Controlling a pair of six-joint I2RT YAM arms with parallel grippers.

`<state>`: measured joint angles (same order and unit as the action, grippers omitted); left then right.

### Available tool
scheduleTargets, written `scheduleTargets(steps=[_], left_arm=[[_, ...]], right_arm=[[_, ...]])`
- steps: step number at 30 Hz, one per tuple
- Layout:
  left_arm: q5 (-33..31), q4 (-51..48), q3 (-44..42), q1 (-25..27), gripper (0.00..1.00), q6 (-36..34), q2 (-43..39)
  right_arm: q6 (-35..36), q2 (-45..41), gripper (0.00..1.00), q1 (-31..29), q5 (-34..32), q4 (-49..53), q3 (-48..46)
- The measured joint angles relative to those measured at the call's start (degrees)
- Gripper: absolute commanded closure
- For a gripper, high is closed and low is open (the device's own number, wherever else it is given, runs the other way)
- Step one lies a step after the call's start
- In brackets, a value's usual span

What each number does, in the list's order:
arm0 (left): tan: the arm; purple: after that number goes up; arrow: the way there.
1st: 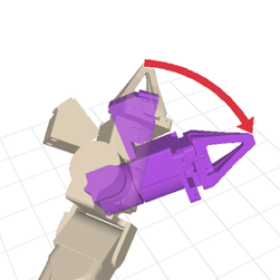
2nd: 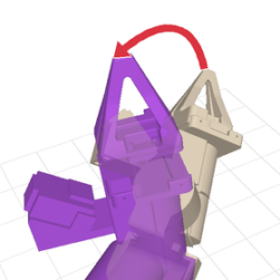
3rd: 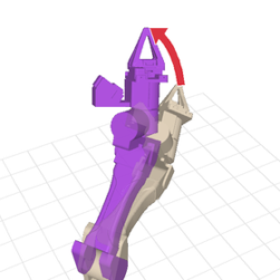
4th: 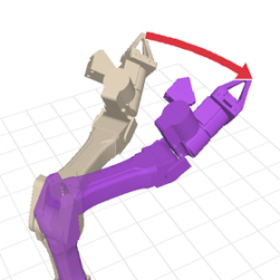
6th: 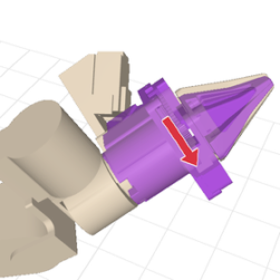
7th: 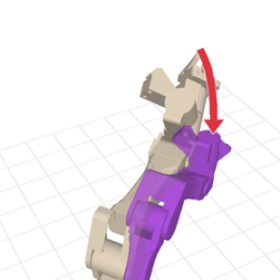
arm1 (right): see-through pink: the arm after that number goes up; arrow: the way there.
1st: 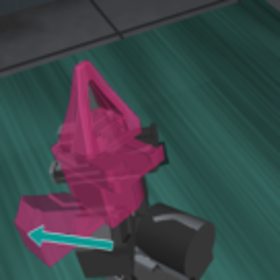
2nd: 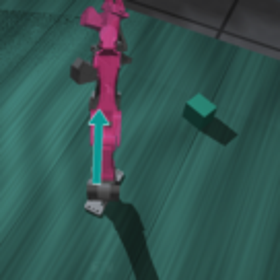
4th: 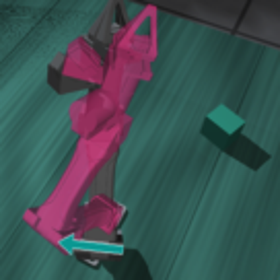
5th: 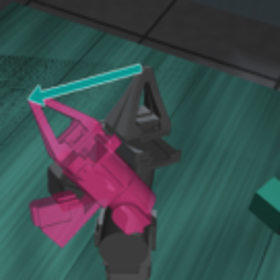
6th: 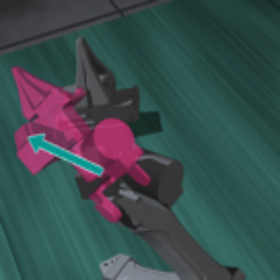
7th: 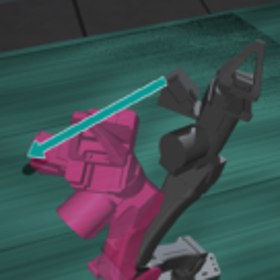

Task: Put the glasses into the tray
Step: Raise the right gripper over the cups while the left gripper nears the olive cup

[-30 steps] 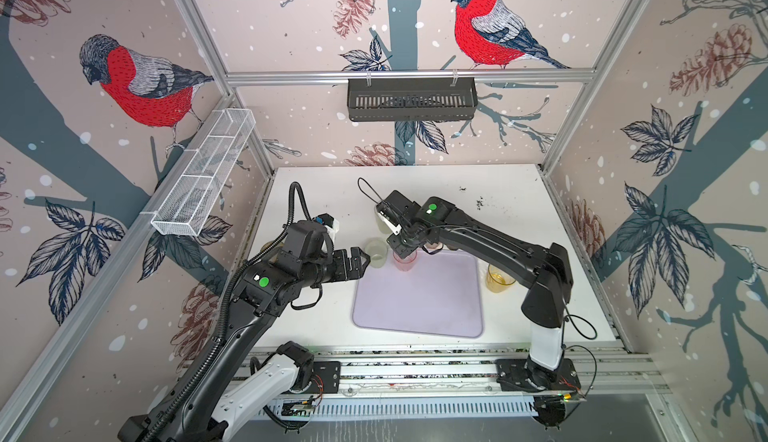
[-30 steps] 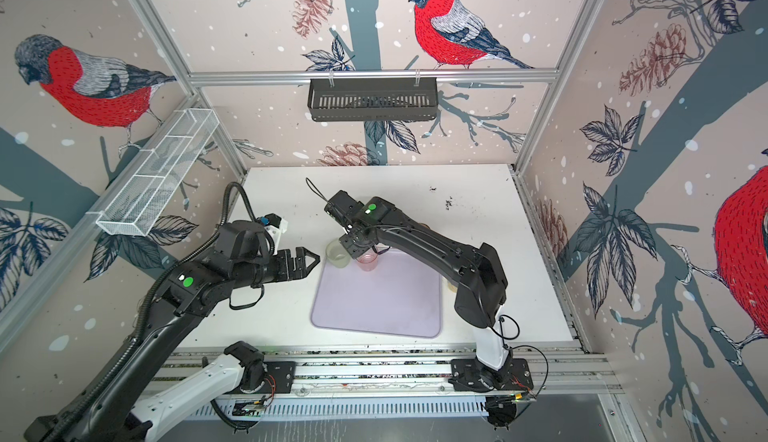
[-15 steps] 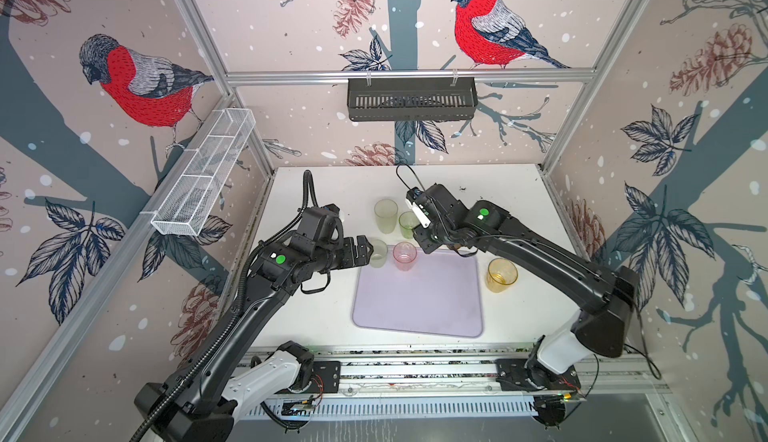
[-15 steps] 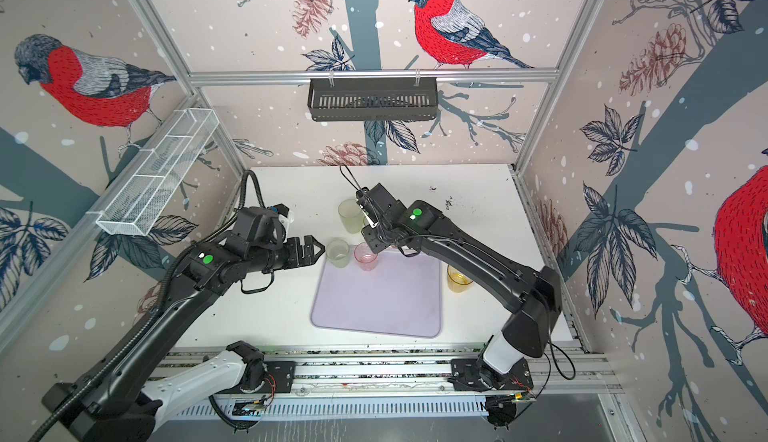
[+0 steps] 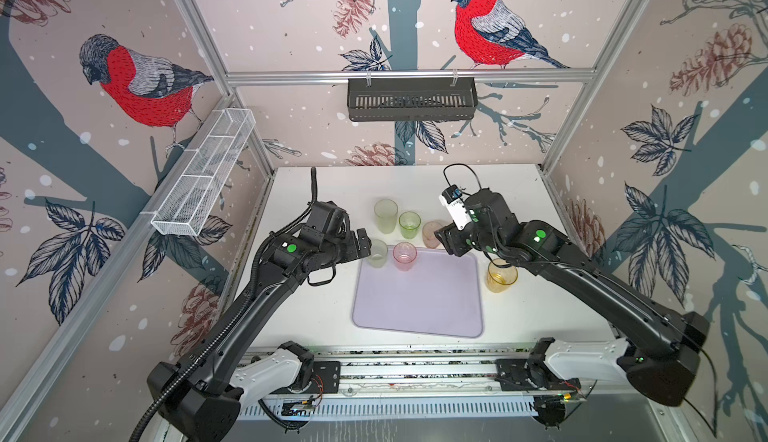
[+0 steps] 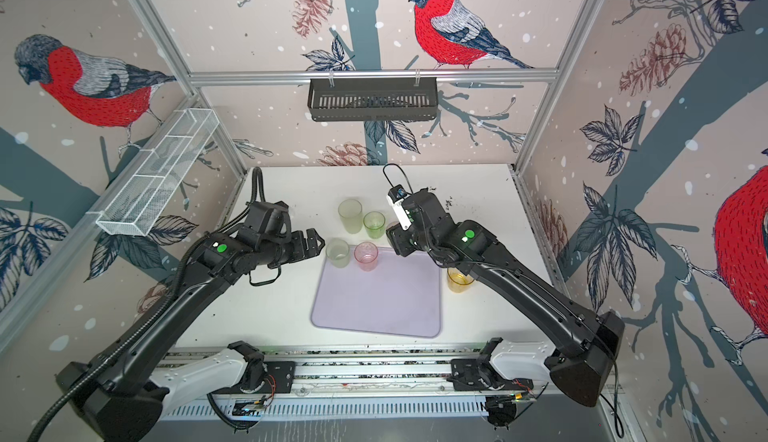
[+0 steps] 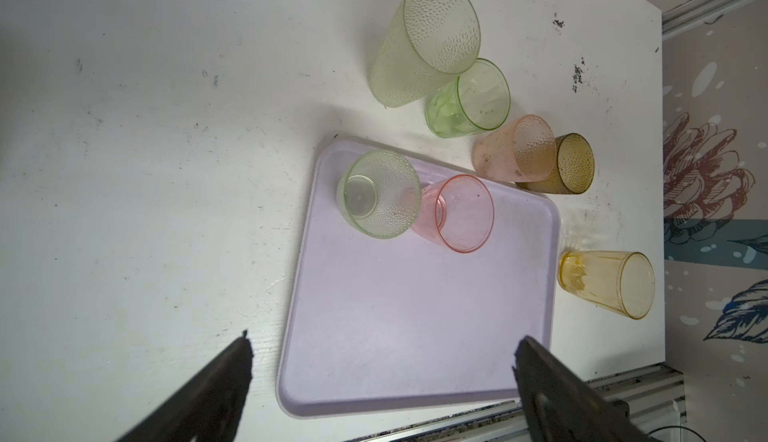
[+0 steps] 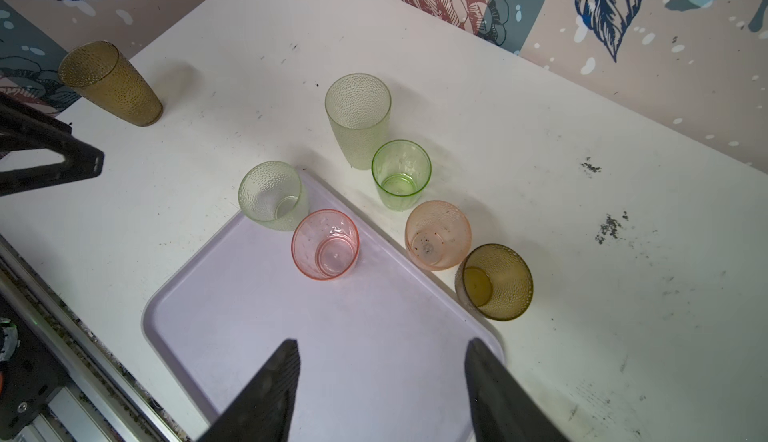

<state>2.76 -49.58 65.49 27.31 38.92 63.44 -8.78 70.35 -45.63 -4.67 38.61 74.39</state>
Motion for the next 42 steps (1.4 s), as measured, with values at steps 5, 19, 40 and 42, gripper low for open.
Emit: scheduleTargets(steps=[5,19,40,42], left_arm=[[-1.42,-0.22,1.44,-0.11,0.02,1.33,1.73],[1.60,0.07,-0.81,-11.50,0.02,-1.42,3.23],[1.44,0.42,-5.09,-30.97,0.02,-10.38,0.07],[0.87,0.48,-5.51,-31.91,0.02,-10.43,-0.15]], right_arm=[[1.44,-0.94,0.30,0.52,2.21,-2.21,-0.46],[1.46,2.43,0.27,2.14,5.51,-4.44,1.68],[0.04,7.32,0.00,3.02,5.07,-9.40,3.82],[-0.24,7.32,0.00,3.02,5.11,-9.01,4.48]])
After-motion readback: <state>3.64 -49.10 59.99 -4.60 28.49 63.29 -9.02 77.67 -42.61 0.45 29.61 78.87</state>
